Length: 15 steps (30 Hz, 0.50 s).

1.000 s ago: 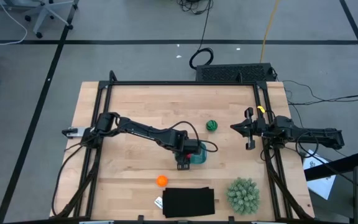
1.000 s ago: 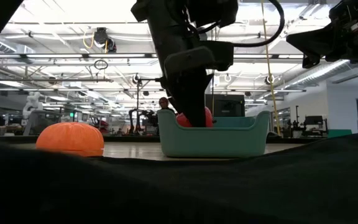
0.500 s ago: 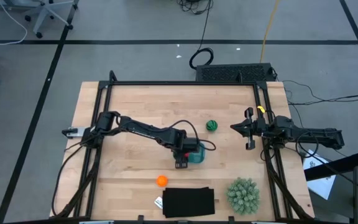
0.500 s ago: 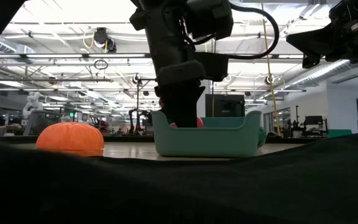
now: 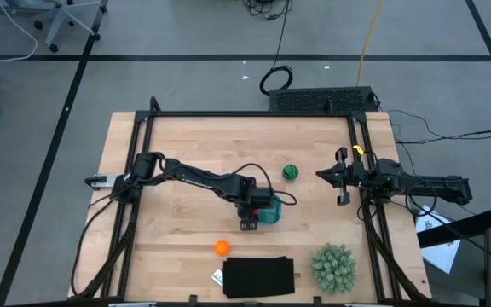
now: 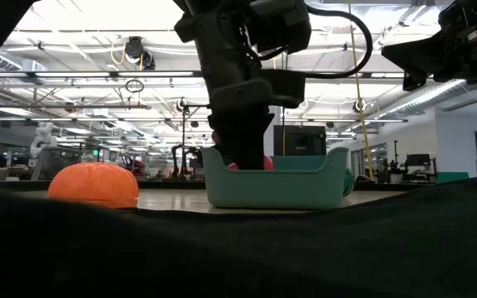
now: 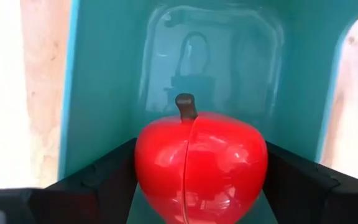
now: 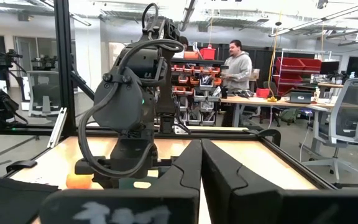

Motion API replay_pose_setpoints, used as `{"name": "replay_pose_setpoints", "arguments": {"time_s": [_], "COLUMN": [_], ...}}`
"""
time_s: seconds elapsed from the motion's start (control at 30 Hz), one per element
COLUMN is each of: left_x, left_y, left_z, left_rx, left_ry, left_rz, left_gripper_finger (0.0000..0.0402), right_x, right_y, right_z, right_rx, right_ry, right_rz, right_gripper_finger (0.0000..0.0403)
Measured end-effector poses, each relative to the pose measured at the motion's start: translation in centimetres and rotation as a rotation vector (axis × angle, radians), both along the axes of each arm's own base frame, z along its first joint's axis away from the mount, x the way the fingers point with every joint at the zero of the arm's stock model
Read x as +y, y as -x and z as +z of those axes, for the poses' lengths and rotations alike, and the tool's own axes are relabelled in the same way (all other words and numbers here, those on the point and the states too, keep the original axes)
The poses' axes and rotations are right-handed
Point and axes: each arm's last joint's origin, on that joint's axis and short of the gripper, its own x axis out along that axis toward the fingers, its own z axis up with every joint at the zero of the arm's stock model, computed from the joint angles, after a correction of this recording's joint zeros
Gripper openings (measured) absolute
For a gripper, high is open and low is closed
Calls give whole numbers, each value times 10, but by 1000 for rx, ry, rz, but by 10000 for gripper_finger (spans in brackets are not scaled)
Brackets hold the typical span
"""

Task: Pick and placing Produce into tupperware
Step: Put the red apple into the blue container

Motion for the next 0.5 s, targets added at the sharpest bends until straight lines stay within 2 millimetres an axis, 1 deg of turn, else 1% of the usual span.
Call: {"name": "replay_pose_setpoints", "arguments": {"time_s": [0.23, 0.4, 0.5], "left_x": [-1, -1, -1], "left_y": [0, 0, 2], "left_z": [0, 0, -4], "left_rx": [-3, -2, 8], "left_ry": [33, 34, 33], "left_rz": [-17, -18, -17], "left_gripper_finger": [298, 323, 334], "right_x": [0, 0, 0], "right_y": [0, 0, 0], "right_z": [0, 0, 0], "right_rx": [0, 0, 0], "right_ry": [0, 0, 0], "right_rz": [0, 0, 0], "right_gripper_finger": [0, 0, 0]}}
